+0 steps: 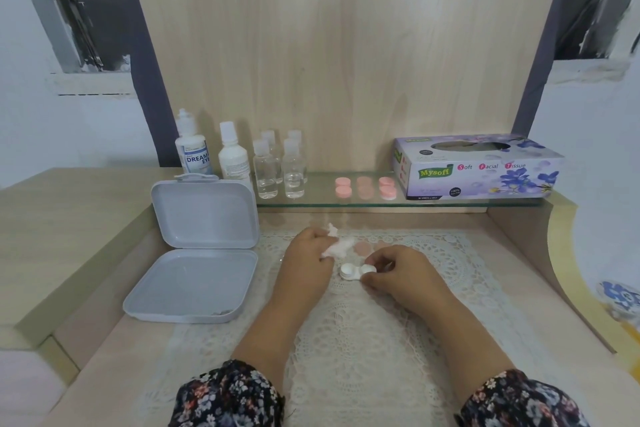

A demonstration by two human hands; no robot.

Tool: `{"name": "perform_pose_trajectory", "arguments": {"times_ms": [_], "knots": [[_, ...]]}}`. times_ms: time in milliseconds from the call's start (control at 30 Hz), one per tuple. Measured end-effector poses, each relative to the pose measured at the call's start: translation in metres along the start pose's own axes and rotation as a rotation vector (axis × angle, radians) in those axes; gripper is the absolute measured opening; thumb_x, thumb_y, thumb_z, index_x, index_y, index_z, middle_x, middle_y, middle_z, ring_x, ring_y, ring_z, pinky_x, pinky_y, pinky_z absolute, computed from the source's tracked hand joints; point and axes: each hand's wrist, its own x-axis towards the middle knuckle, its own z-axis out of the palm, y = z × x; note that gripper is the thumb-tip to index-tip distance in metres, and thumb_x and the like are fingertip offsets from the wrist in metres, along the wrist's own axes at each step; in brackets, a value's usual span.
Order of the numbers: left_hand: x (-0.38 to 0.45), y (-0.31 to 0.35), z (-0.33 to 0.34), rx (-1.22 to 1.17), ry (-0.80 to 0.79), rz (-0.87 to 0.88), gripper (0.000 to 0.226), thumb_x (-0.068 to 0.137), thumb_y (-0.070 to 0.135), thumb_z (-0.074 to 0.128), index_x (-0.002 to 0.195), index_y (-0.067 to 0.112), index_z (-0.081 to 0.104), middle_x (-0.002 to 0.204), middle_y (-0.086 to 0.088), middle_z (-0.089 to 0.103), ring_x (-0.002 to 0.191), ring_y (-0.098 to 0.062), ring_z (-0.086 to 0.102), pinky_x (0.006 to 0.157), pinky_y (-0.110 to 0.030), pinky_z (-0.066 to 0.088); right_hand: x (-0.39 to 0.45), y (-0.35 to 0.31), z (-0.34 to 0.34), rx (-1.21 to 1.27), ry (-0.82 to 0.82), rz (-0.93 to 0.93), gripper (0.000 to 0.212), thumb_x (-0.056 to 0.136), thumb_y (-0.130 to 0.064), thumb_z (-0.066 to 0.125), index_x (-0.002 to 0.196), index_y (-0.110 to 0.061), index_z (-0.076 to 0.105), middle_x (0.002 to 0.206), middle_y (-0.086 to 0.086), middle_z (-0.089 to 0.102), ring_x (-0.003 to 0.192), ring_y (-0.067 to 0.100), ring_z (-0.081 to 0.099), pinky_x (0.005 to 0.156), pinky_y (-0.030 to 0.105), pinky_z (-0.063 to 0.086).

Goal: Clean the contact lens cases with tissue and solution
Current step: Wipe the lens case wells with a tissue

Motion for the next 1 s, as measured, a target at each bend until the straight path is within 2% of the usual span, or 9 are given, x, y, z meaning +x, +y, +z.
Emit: {"name": "perform_pose_trajectory", "arguments": {"times_ms": [100,200,267,367,467,533,667,800,1000], "knots": [[-0.0023,0.0027,0.0016,-0.124,0.002,-0.042,0.043,0.081,-0.006,0.055,0.109,0.024,0.07,0.099,0.013,0.062,0.093,-0.008,0.059,0.078,-0.012,0.044,0.001,0.0004,0.0001,-0.012,0.001,-0.005,0.011,0.074,-0.025,0.076,0.083,-0.029,0.07,0.077,-0.01,0.067,0.07,0.005,0.062,0.069,0.029,0.054],[-0.0019,0.0065,0.0039,-0.248,-0.043,-0.2,0.02,0.083,0.012,0.06,0.093,0.029,0.057,0.089,0.004,0.064,0.076,-0.015,0.062,0.057,-0.031,0.05,0.0012,0.0009,0.0002,-0.013,0.003,-0.013,0.01,0.074,-0.026,0.075,0.083,-0.029,0.07,0.076,-0.011,0.067,0.07,0.005,0.062,0.069,0.029,0.055],[-0.0022,0.0073,0.0056,-0.141,-0.081,-0.183,0.01,0.085,0.016,0.059,0.083,0.024,0.054,0.08,0.003,0.061,0.071,-0.016,0.059,0.056,-0.035,0.049,0.0007,0.0012,0.0,-0.022,0.004,-0.02,0.009,0.075,-0.027,0.075,0.083,-0.029,0.07,0.075,-0.01,0.067,0.069,0.005,0.062,0.067,0.028,0.054],[-0.0013,0.0052,0.0086,0.08,-0.086,-0.06,0.018,0.088,0.012,0.057,0.072,0.019,0.051,0.076,0.008,0.052,0.074,-0.014,0.051,0.061,-0.014,0.039,0.0005,0.0005,0.0004,-0.037,0.005,-0.037,0.006,0.076,-0.028,0.074,0.08,-0.028,0.069,0.072,-0.009,0.065,0.065,0.006,0.06,0.064,0.028,0.051],[0.0009,0.0018,0.0092,0.124,-0.114,-0.011,0.015,0.089,0.011,0.055,0.076,0.01,0.061,0.091,0.005,0.045,0.078,-0.012,0.048,0.063,-0.008,0.035,0.001,0.0,0.0002,-0.025,0.006,-0.03,0.008,0.075,-0.027,0.074,0.082,-0.028,0.071,0.074,-0.009,0.067,0.067,0.006,0.063,0.064,0.028,0.053],[-0.0004,0.0012,0.0086,0.065,-0.155,-0.036,0.017,0.09,0.016,0.056,0.089,0.003,0.067,0.101,0.005,0.046,0.085,-0.011,0.051,0.068,-0.009,0.038,0.0013,0.0004,0.0001,-0.03,0.003,-0.026,0.009,0.075,-0.028,0.075,0.082,-0.029,0.07,0.073,-0.01,0.067,0.067,0.005,0.062,0.062,0.025,0.051],[-0.0021,0.0044,0.0084,0.002,-0.113,-0.088,0.034,0.096,0.028,0.051,0.082,-0.001,0.062,0.098,0.0,0.05,0.082,-0.012,0.052,0.072,-0.02,0.041,0.0014,0.0018,0.0004,-0.019,0.004,-0.013,0.011,0.074,-0.027,0.076,0.084,-0.029,0.07,0.076,-0.01,0.068,0.07,0.006,0.064,0.068,0.03,0.056],[-0.0043,0.0072,0.0053,0.075,-0.033,-0.013,0.009,0.096,0.017,0.049,0.101,0.016,0.055,0.097,0.006,0.052,0.088,-0.01,0.051,0.072,-0.022,0.041,0.0019,0.0012,0.0006,-0.028,0.008,-0.015,0.009,0.075,-0.026,0.075,0.082,-0.029,0.071,0.076,-0.011,0.067,0.07,0.005,0.062,0.069,0.03,0.055],[-0.0069,0.0042,0.0054,0.166,-0.149,0.061,0.017,0.093,0.029,0.057,0.102,0.022,0.069,0.102,0.009,0.05,0.094,-0.011,0.053,0.084,-0.026,0.044,0.0013,0.0011,0.0007,-0.009,0.004,-0.015,0.009,0.074,-0.028,0.076,0.081,-0.028,0.071,0.073,-0.009,0.069,0.066,0.006,0.064,0.066,0.03,0.055]]}}
